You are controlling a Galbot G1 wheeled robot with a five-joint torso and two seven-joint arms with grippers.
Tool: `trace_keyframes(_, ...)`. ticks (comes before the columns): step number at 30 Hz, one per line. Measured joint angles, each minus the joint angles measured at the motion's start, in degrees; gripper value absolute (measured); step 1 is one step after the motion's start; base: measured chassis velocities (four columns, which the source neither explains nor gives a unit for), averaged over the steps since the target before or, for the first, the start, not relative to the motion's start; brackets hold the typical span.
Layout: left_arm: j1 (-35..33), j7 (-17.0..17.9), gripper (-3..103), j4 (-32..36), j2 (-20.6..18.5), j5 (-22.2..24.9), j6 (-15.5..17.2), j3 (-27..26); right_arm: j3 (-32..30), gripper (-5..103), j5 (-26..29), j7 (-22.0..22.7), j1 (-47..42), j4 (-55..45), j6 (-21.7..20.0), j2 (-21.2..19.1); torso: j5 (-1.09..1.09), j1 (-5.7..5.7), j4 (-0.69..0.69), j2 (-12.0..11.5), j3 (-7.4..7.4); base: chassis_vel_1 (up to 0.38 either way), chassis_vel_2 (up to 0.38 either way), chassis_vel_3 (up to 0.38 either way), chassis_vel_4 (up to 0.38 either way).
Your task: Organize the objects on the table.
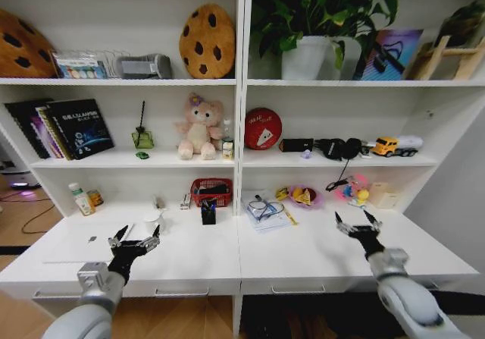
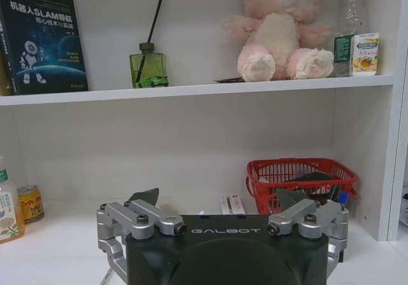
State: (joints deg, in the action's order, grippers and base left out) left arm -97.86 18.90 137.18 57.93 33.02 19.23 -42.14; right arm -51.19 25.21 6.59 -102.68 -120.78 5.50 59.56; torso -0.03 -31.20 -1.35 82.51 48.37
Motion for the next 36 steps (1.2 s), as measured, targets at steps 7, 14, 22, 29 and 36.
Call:
trace_keyframes(7,0.01,-0.01,100,0.00,0.00,0.00,0.00,0.00,-0.84,100,-5.04,-0.28,-11.93,-8.29,3.36,12.19,0.02,-0.01,0.00,0.00,0.01,0.000,0.000,0.000,0.000)
trace_keyframes(14,0.01,0.00,100,0.00,0.00,0.00,0.00,0.00,-0.37,100,-5.32,-0.29,-12.77,-8.57,3.47,13.05,0.03,-0.02,0.02,-0.02,0.02,0.000,0.000,0.000,0.000)
trace_keyframes(22,0.00,0.00,100,0.00,0.00,0.00,0.00,0.00,-0.16,100,-5.22,-0.29,-12.30,-8.11,3.45,12.83,0.03,-0.02,0.01,-0.02,0.02,0.000,0.000,0.000,0.000)
trace_keyframes(29,0.01,-0.01,100,0.00,0.00,0.00,0.00,0.00,-0.07,100,-5.13,-0.29,-12.07,-7.89,3.37,12.73,0.04,-0.02,0.01,-0.02,0.02,0.014,0.019,-0.018,-0.013)
trace_keyframes(36,0.01,-0.01,100,0.00,0.00,0.00,0.00,0.00,-0.03,100,-5.08,-0.29,-11.98,-7.80,3.32,12.69,0.04,-0.02,0.01,-0.03,0.02,0.119,0.126,-0.137,-0.114)
